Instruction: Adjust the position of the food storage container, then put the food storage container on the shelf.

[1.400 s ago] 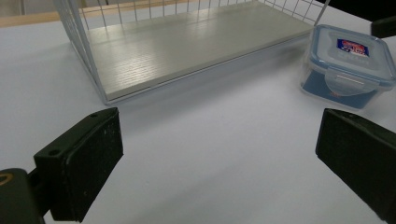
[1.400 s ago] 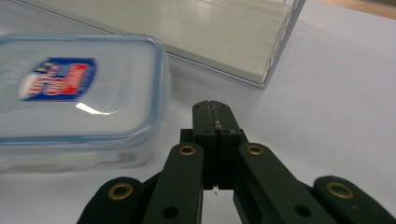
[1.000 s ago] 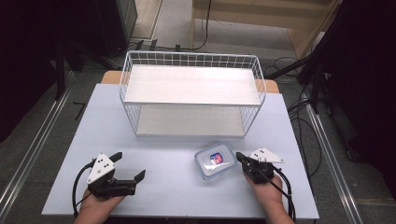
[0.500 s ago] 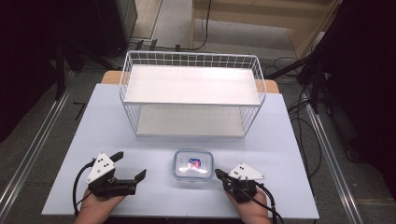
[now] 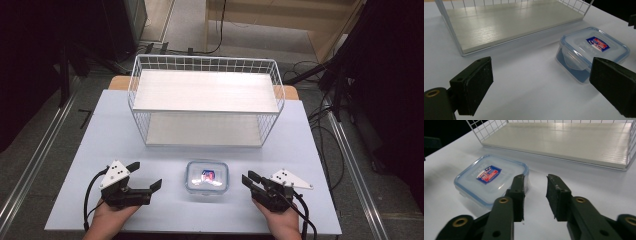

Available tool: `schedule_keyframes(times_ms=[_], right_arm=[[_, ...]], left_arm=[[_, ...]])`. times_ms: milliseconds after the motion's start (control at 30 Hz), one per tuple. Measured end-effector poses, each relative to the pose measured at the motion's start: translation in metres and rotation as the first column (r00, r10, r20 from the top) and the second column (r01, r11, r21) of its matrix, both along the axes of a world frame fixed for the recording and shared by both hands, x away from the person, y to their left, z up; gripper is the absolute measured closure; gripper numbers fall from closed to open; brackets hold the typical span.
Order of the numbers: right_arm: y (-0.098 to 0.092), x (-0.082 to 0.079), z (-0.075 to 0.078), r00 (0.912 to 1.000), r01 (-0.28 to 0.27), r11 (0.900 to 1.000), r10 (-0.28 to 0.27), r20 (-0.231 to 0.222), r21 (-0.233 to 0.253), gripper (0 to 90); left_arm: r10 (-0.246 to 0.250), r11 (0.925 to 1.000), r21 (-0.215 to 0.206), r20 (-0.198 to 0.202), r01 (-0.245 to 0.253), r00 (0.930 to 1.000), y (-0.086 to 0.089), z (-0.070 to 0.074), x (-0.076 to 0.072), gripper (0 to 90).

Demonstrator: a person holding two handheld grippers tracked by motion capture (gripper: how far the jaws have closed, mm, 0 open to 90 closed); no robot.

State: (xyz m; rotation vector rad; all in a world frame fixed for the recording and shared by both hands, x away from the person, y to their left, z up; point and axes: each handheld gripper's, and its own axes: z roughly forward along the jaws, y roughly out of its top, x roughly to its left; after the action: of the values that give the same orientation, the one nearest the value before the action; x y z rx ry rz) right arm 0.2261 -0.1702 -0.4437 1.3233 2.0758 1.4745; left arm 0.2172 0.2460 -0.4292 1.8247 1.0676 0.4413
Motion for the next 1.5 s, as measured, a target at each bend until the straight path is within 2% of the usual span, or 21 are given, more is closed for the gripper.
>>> schedule_keyframes(times_ms=[33,100,167,267,367,500,600,700,800,833,1000,1067,1133,1167,1200,1233,1300,1333,1433,1467,1500], right_arm=[[0.001,0.001,0.0,1.0,0.005,1.0,-0.005,-0.003,0.008,62.3],[0.001,0.002,0.0,0.9999,0.011,1.0,-0.011,-0.006,0.013,60.4],[0.005,0.004,0.0,0.9997,0.007,1.0,-0.006,-0.023,0.026,52.6],[0.01,0.005,-0.002,0.9992,-0.01,1.0,0.011,-0.039,0.026,47.7],[0.013,0.008,-0.003,0.9986,-0.021,0.999,0.022,-0.048,0.033,44.3],[0.016,0.01,-0.003,0.9981,-0.032,0.999,0.034,-0.051,0.034,41.8],[0.02,0.013,-0.004,0.9981,-0.026,0.999,0.028,-0.055,0.036,40.3],[0.024,0.015,-0.005,0.9975,-0.034,0.999,0.036,-0.061,0.036,39.2],[0.026,0.016,-0.006,0.9971,-0.043,0.999,0.045,-0.061,0.029,38.4],[0.029,0.017,-0.007,0.9963,-0.052,0.998,0.053,-0.067,0.025,36.6],[0.032,0.018,-0.007,0.9957,-0.05,0.998,0.053,-0.076,0.033,33.5],[0.033,0.019,-0.006,0.9954,-0.052,0.998,0.054,-0.079,0.037,33.0],[0.037,0.021,-0.006,0.9927,-0.065,0.997,0.069,-0.098,0.047,30.7],[0.038,0.021,-0.007,0.9919,-0.07,0.996,0.074,-0.103,0.049,30.6],[0.039,0.021,-0.008,0.9912,-0.071,0.996,0.076,-0.108,0.05,30.3],[0.04,0.021,-0.009,0.99,-0.073,0.996,0.079,-0.117,0.053,30.1],[0.042,0.022,-0.01,0.989,-0.077,0.996,0.083,-0.123,0.053,30.0],[0.044,0.023,-0.013,0.987,-0.089,0.995,0.094,-0.131,0.04,29.9],[0.048,0.023,-0.018,0.9821,-0.103,0.994,0.108,-0.155,0.041,29.8],[0.048,0.023,-0.018,0.9821,-0.103,0.994,0.108,-0.155,0.041,29.8],[0.049,0.023,-0.019,0.9804,-0.103,0.994,0.109,-0.164,0.043,29.6]], left_arm=[[0.0,0.9998,-0.021,-0.02,0.0,0.9998,-0.001,-0.002,0.004,5.4],[0.001,0.9997,-0.023,-0.025,-0.001,0.9997,-0.002,-0.002,0.006,5.4],[-0.004,0.9996,-0.028,-0.032,0.003,0.9995,-0.004,-0.003,0.008,6.0],[-0.006,0.9981,-0.061,-0.057,0.003,0.9983,-0.012,-0.006,0.015,6.7],[-0.021,0.9982,-0.057,-0.076,0.017,0.9969,-0.019,-0.01,0.019,6.8],[-0.037,0.9974,-0.065,-0.085,0.032,0.9957,-0.025,-0.012,0.024,7.2],[-0.059,0.9953,-0.084,-0.118,0.049,0.9913,-0.034,-0.016,0.027,8.0],[-0.073,0.9934,-0.097,-0.127,0.061,0.9891,-0.039,-0.017,0.027,10.6],[-0.103,0.9924,-0.081,-0.133,0.093,0.9857,-0.046,-0.016,0.027,11.2],[-0.12,0.9897,-0.094,-0.137,0.108,0.9832,-0.05,-0.015,0.029,12.2],[-0.132,0.9856,-0.125,-0.151,0.114,0.9797,-0.058,-0.015,0.03,12.9],[-0.147,0.9848,-0.115,-0.154,0.13,0.9771,-0.063,-0.016,0.031,12.8],[-0.158,0.983,-0.121,-0.175,0.138,0.9717,-0.068,-0.018,0.032,12.9],[-0.158,0.983,-0.121,-0.175,0.138,0.9717,-0.068,-0.018,0.032,12.9],[-0.166,0.9794,-0.146,-0.195,0.139,0.9667,-0.07,-0.019,0.033,13.0],[-0.167,0.9792,-0.148,-0.204,0.139,0.9646,-0.072,-0.02,0.034,13.3],[-0.163,0.9805,-0.142,-0.207,0.136,0.9647,-0.074,-0.021,0.034,13.3],[-0.164,0.9804,-0.145,-0.227,0.134,0.96,-0.076,-0.025,0.035,13.6],[-0.17,0.978,-0.163,-0.259,0.13,0.9507,-0.078,-0.03,0.037,14.1],[-0.17,0.978,-0.163,-0.259,0.13,0.9507,-0.078,-0.03,0.037,14.5],[-0.175,0.9767,-0.169,-0.269,0.132,0.9472,-0.079,-0.031,0.037,14.5]])
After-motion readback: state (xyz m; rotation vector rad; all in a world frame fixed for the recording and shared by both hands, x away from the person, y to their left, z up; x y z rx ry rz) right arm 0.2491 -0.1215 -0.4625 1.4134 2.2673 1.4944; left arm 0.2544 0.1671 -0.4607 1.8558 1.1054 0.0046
